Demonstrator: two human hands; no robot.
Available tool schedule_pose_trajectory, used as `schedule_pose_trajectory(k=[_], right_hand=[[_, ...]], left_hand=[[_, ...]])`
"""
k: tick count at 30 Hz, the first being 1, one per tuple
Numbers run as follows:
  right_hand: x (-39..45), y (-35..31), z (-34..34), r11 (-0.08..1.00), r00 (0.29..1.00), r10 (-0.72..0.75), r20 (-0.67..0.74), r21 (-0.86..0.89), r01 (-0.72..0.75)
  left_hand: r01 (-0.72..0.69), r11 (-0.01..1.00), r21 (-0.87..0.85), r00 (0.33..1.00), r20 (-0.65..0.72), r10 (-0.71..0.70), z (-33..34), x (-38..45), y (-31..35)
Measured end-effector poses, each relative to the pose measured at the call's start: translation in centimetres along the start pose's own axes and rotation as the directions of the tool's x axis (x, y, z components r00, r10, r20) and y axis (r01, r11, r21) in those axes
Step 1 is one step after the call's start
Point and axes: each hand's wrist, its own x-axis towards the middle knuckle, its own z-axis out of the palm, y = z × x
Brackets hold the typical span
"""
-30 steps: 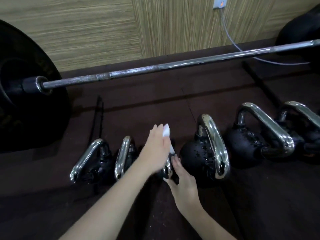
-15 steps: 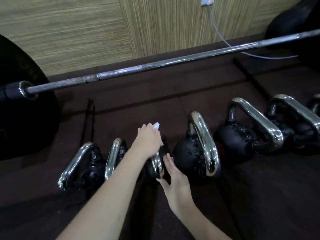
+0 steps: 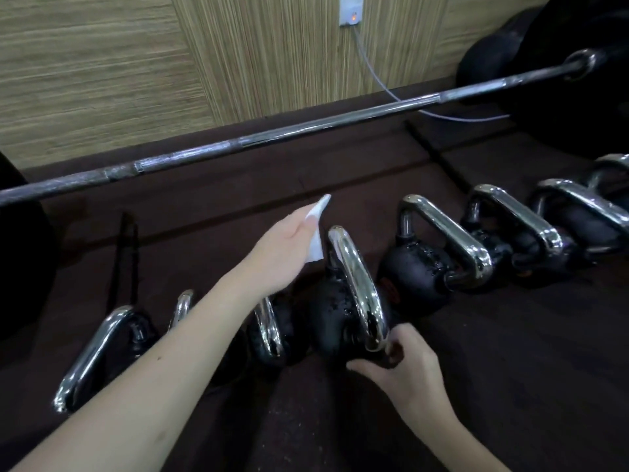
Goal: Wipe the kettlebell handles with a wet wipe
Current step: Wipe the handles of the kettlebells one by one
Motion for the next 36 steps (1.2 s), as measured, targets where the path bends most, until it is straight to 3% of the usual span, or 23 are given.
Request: schedule_pose_trajectory(k=[2, 4, 5, 7, 9, 10, 12, 14, 16, 17, 18, 20, 22, 23, 25, 27, 29, 30, 31, 34, 36], right_hand=[[1.9, 0.2, -0.5, 1.0, 0.999, -0.017, 0.036, 0.005, 0.017], [3.7, 0.7, -0.7, 0.999, 0.98, -0.05, 0.194, 0.02, 0.047], [4.3, 1.0, -0.6, 0.997, 0.963, -0.057, 0.262, 0.057, 0.043], [4.7, 1.1, -0.2, 0.996, 0.947, -0.062, 0.316, 0.087, 0.036], [4.9, 1.4, 0.4, 0.995, 0.94, -0.069, 0.335, 0.096, 0.039], [5.0, 1.6, 0.5, 0.994, 0.942, -0.06, 0.331, 0.102, 0.028], [4.8, 1.2, 0.3, 0.992, 0.952, -0.035, 0.306, 0.13, -0.005], [4.9, 1.5, 0.1, 0.991, 0.956, -0.039, 0.29, 0.136, 0.0], [4.7, 1.4, -0.2, 0.994, 0.948, -0.027, 0.318, 0.112, -0.01], [4.6, 1.0, -0.5, 0.995, 0.939, -0.015, 0.343, 0.1, -0.021], [4.6, 1.0, -0.8, 0.994, 0.936, -0.013, 0.351, 0.108, -0.026], [4.9, 1.1, -0.9, 0.994, 0.932, 0.003, 0.363, 0.101, -0.042], [5.0, 1.4, -1.0, 0.992, 0.932, 0.017, 0.362, 0.11, -0.061], [5.1, 1.6, -1.0, 0.991, 0.934, 0.019, 0.357, 0.118, -0.065], [5.3, 1.8, -1.0, 0.994, 0.932, 0.01, 0.362, 0.1, -0.049], [5.4, 1.9, -1.1, 0.995, 0.927, 0.017, 0.375, 0.09, -0.054], [5.4, 1.7, -1.2, 0.992, 0.924, 0.016, 0.383, 0.106, -0.061], [5.4, 1.7, -1.2, 0.993, 0.927, 0.009, 0.375, 0.108, -0.053], [5.4, 1.7, -1.2, 0.993, 0.932, -0.002, 0.362, 0.109, -0.041], [5.2, 1.5, -1.5, 0.991, 0.93, -0.018, 0.366, 0.13, -0.032], [5.2, 1.6, -1.6, 0.993, 0.927, -0.022, 0.376, 0.119, -0.025]], left_hand=[[-0.033, 0.998, 0.049, 0.995, 0.1, 0.028, 2.5, -0.4, 1.5], [-0.139, 0.944, 0.298, 0.985, 0.141, 0.1, 5.0, -1.7, 2.1], [-0.244, 0.859, 0.45, 0.969, 0.15, 0.197, 5.9, -2.9, 2.3], [-0.484, 0.606, 0.631, 0.869, 0.267, 0.416, 7.1, -5.3, 1.8], [-0.669, 0.364, 0.649, 0.731, 0.482, 0.484, 7.7, -6.9, 0.6], [-0.714, 0.298, 0.634, 0.684, 0.54, 0.491, 7.5, -6.9, 0.4], [-0.705, 0.318, 0.634, 0.686, 0.497, 0.531, 6.6, -5.1, 0.0], [-0.581, 0.487, 0.652, 0.791, 0.311, 0.527, 5.4, -1.5, 0.1], [-0.308, 0.829, 0.467, 0.951, 0.175, 0.254, 3.6, 1.9, 0.1], [-0.115, 0.952, 0.285, 0.986, 0.15, 0.075, 3.1, 3.0, -0.1], [0.036, 0.992, 0.121, 0.988, 0.143, -0.054, 3.0, 3.9, -0.4], [0.097, 0.995, -0.003, 0.988, 0.124, -0.096, 3.5, 3.6, -0.6], [-0.127, 0.986, 0.11, 0.99, 0.075, 0.119, 4.5, 0.9, -0.6], [-0.267, 0.929, 0.257, 0.963, 0.099, 0.249, 4.8, -0.9, -0.4], [-0.517, 0.702, 0.489, 0.854, 0.241, 0.461, 5.2, -4.0, -0.1], [-0.66, 0.512, 0.55, 0.746, 0.403, 0.529, 5.7, -5.8, -0.2], [-0.678, 0.438, 0.59, 0.725, 0.438, 0.532, 5.2, -5.2, -0.7], [-0.649, 0.464, 0.604, 0.75, 0.405, 0.522, 4.8, -4.2, -0.9], [-0.597, 0.557, 0.577, 0.795, 0.337, 0.504, 4.4, -2.9, -0.8], [-0.252, 0.934, 0.252, 0.963, 0.156, 0.217, 3.6, 0.9, 0.0], [-0.044, 0.993, 0.114, 0.994, 0.101, 0.033, 3.9, 2.1, 0.6]])
